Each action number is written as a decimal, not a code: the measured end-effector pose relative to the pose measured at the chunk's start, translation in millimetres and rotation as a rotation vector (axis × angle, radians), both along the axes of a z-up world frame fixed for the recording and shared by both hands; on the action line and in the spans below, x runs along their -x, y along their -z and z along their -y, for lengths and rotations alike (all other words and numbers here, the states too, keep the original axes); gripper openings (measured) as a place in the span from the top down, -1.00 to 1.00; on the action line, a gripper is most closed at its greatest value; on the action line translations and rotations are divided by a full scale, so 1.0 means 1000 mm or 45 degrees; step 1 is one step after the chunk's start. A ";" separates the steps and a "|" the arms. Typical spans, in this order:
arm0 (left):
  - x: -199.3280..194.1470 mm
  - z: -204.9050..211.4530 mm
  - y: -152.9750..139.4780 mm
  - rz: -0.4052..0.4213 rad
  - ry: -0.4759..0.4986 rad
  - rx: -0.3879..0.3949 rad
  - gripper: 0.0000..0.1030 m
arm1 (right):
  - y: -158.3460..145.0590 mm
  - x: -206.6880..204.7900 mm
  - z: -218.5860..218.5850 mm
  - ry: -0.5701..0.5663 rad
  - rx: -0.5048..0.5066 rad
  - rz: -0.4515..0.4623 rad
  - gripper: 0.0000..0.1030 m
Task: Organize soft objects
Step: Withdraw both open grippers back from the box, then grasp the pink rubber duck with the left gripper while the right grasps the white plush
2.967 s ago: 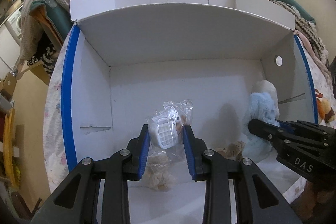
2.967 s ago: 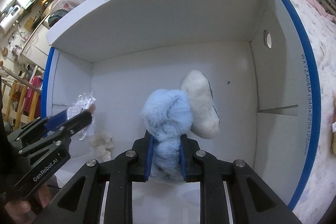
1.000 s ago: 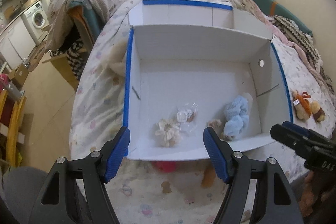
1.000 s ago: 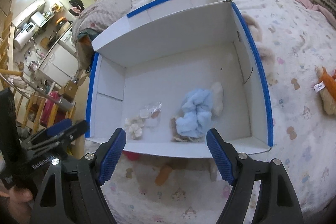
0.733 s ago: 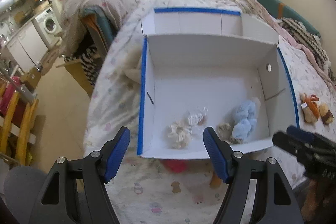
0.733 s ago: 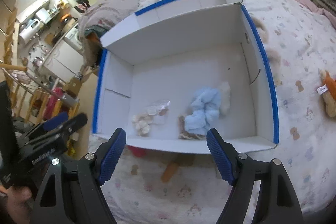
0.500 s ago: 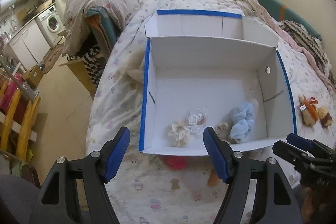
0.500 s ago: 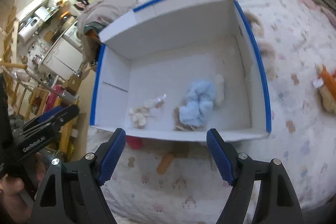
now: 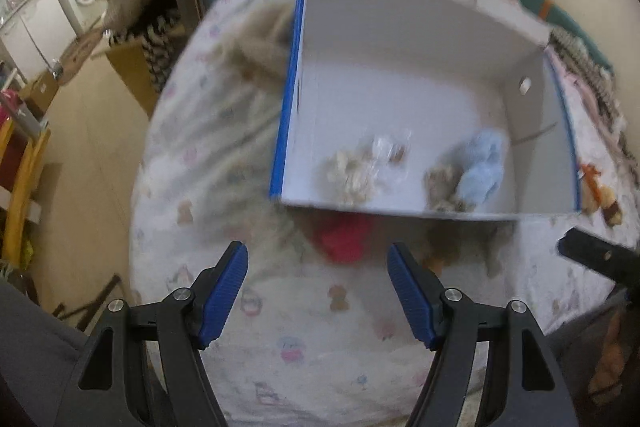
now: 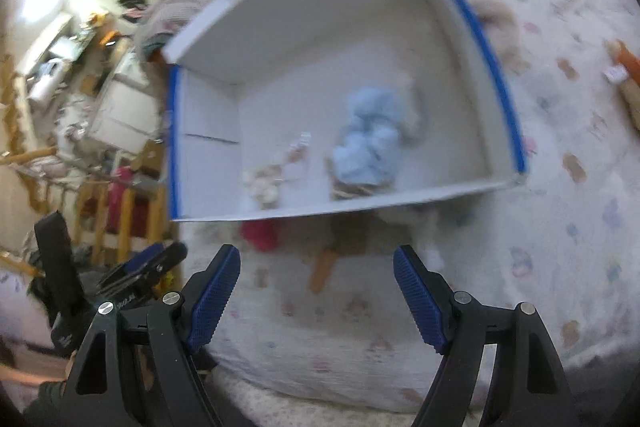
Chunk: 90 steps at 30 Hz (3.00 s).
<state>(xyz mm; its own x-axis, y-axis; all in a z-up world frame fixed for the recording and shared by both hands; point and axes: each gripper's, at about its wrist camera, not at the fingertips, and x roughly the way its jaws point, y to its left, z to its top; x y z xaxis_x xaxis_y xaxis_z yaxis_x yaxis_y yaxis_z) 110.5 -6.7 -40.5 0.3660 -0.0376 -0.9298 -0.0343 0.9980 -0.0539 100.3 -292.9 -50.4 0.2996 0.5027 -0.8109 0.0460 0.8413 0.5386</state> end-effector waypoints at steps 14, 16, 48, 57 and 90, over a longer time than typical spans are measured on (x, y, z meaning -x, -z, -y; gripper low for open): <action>-0.055 0.010 0.062 -0.245 -0.040 0.103 -0.35 | 0.069 -0.039 -0.022 -0.068 0.375 -0.266 -0.63; -0.059 0.013 0.065 -0.246 -0.039 0.107 -0.35 | 0.076 -0.043 -0.027 -0.086 0.433 -0.273 -0.63; -0.077 0.015 0.106 -0.339 -0.021 0.028 0.29 | 0.091 -0.056 -0.047 -0.091 0.430 -0.221 0.57; -0.063 -0.005 0.091 -0.327 -0.057 -0.003 0.29 | 0.085 -0.042 -0.055 -0.101 0.419 -0.202 0.57; -0.021 -0.032 -0.026 0.247 -0.303 -0.210 0.29 | -0.052 0.006 -0.029 -0.049 0.221 0.430 0.57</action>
<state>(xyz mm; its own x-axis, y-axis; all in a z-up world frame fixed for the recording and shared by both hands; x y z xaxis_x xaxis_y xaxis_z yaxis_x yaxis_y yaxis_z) 131.5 25.3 -14.4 0.5172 0.2149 -0.8284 -0.2717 0.9591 0.0792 94.5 -263.5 1.4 0.5482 0.3825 -0.7437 -0.1434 0.9191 0.3670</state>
